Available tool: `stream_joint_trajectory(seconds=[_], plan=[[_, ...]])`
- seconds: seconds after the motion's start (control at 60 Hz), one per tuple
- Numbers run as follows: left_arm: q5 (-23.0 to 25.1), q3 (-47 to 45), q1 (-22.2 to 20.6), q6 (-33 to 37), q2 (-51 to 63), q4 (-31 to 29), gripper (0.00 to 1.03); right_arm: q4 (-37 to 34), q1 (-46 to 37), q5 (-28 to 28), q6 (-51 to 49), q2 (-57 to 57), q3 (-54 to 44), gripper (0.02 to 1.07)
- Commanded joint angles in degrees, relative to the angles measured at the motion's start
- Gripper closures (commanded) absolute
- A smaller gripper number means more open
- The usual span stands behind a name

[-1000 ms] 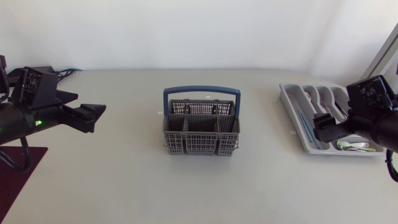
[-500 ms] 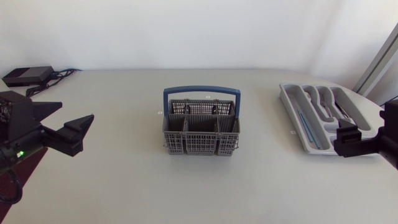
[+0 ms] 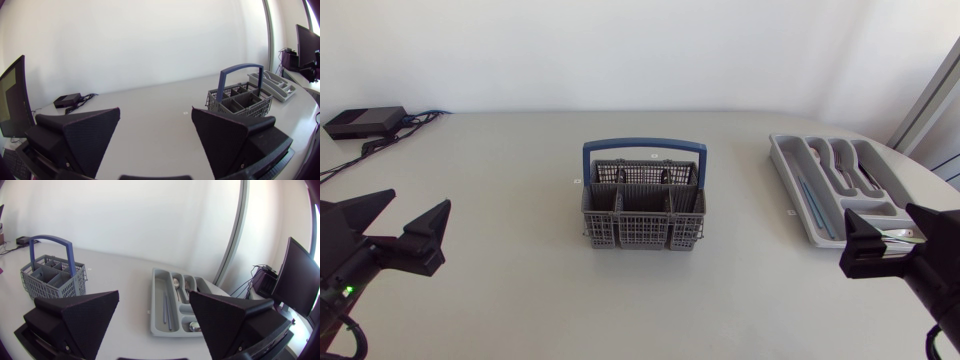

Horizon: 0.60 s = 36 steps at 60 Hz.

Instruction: Sort the cutlery from the basket into the organizer compartments.

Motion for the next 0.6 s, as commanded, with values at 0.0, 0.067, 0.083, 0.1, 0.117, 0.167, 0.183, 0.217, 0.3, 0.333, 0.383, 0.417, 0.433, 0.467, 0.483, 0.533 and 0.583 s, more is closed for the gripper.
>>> stream_joint_trajectory(seconds=[0.0,0.067,0.083,0.1,0.117,0.167,0.183,0.217,0.3,0.333,0.383,0.417,0.433,0.467,0.483,0.533,0.583], plan=[[-0.96,-2.96,-0.46,-2.6,-2.55,1.12,0.04,1.95,-0.58,-1.19,3.1,-2.53,-3.35,0.06],[-1.49,-4.51,-0.63,-3.53,-4.49,1.54,0.04,3.28,-0.78,-2.39,4.22,-4.47,-5.26,0.06],[-1.6,-4.82,-0.67,-3.72,-4.88,1.62,0.04,3.55,-0.82,-2.63,4.45,-4.87,-5.65,0.06],[-1.73,-5.22,-0.71,-3.95,-5.37,1.73,0.04,3.89,-0.87,-2.93,4.73,-5.36,-6.14,0.06],[-1.88,-5.67,-0.76,-4.22,-5.93,1.85,0.04,4.27,-0.93,-3.28,5.06,-5.93,-6.69,0.06],[-2.3,-6.9,-0.9,-4.96,-7.47,2.18,0.04,5.33,-1.09,-4.23,5.95,-7.47,-8.22,0.06],[-2.42,-7.24,-0.94,-5.17,-7.9,2.28,0.04,5.62,-1.13,-4.5,6.2,-7.9,-8.64,0.06],[-2.67,-7.98,-1.02,-5.62,-8.82,2.48,0.04,6.26,-1.22,-5.07,6.74,-8.83,-9.56,0.06],[-3.32,-9.87,-1.24,-6.75,-11.18,2.99,0.04,7.87,-1.47,-6.52,8.11,-11.2,-11.89,0.06],[-3.57,-10.62,-1.32,-7.2,-12.11,3.19,0.04,8.51,-1.56,-7.1,8.65,-12.15,-12.82,0.06],[-3.97,-11.79,-1.45,-7.9,-13.57,3.51,0.04,9.26,-1.67,-7.77,9.28,-13.23,-13.89,0.06],[-4.24,-12.57,-1.54,-8.37,-14.55,3.72,0.04,9.26,-1.67,-7.77,9.28,-13.23,-13.89,0.06],[-4.4,-13.04,-1.59,-8.66,-15.14,3.85,0.04,9.26,-1.67,-7.77,9.28,-13.23,-13.89,0.06],[-4.63,-13.72,-1.67,-9.06,-15.98,4.04,0.04,9.26,-1.67,-7.77,9.28,-13.23,-13.89,0.06],[-4.75,-14.08,-1.71,-9.28,-16.43,4.13,0.04,9.26,-1.67,-7.77,9.28,-13.23,-13.89,0.06],[-5.04,-14.92,-1.8,-9.78,-17.47,4.36,0.04,9.26,-1.67,-7.77,9.28,-13.23,-13.89,0.06],[-5.04,-14.92,-1.8,-9.78,-17.47,4.36,0.04,9.26,-1.67,-7.77,9.28,-13.23,-13.89,0.06]])
